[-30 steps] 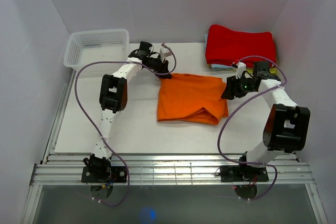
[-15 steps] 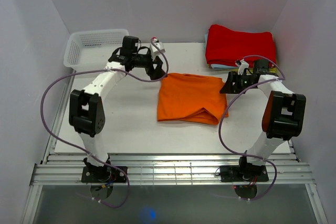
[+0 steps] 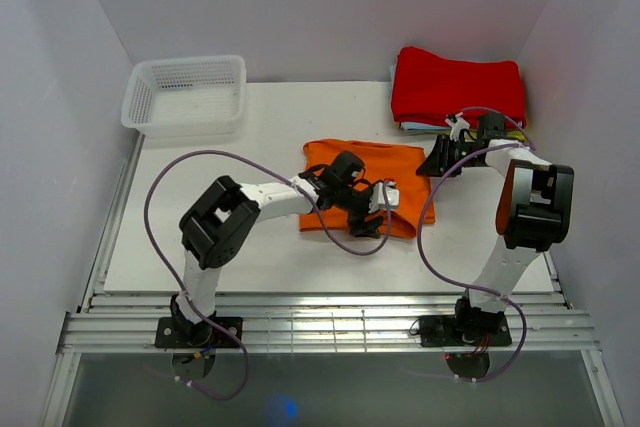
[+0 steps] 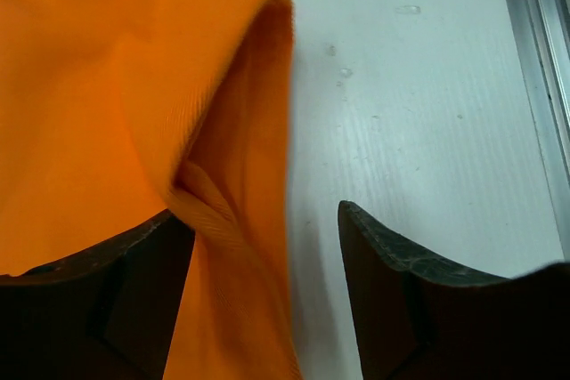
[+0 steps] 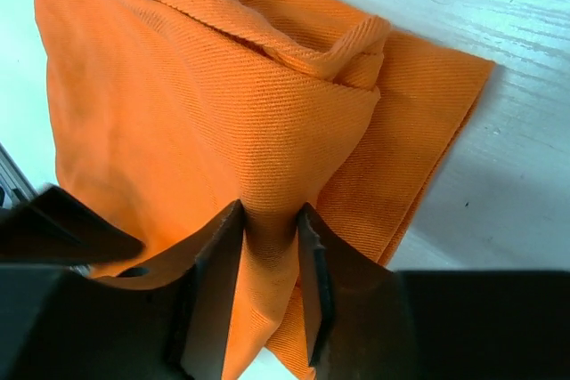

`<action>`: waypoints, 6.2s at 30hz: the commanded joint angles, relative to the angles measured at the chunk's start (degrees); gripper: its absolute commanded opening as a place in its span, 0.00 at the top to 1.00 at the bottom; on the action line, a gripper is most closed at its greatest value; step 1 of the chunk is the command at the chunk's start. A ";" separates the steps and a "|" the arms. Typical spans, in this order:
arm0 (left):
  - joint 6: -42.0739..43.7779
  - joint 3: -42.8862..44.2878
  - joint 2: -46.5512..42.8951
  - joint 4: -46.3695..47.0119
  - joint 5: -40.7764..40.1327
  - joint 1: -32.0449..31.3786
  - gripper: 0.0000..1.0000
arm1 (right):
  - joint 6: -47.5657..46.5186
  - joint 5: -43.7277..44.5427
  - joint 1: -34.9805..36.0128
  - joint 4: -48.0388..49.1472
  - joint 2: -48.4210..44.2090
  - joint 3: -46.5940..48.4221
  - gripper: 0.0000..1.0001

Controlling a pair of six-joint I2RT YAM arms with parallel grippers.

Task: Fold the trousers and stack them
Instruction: Fold the trousers, then neatly place the folded trousers to the corner

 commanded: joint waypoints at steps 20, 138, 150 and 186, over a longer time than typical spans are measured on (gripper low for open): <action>16.79 -19.07 -5.21 35.07 -33.23 -15.62 0.28 | 5.05 -6.53 -0.20 5.30 0.23 -1.09 0.92; -6.06 -5.77 -19.26 -6.86 -9.70 17.89 0.06 | -8.05 3.05 -1.95 -6.79 -21.87 -5.18 0.10; 0.29 -3.44 -10.24 4.40 -26.72 -5.78 0.14 | -0.32 4.37 -5.21 -7.01 -24.84 -13.47 0.00; 16.62 -29.98 -0.83 68.29 -46.48 -16.85 0.02 | 24.82 -11.97 0.32 11.81 -19.02 -22.80 0.92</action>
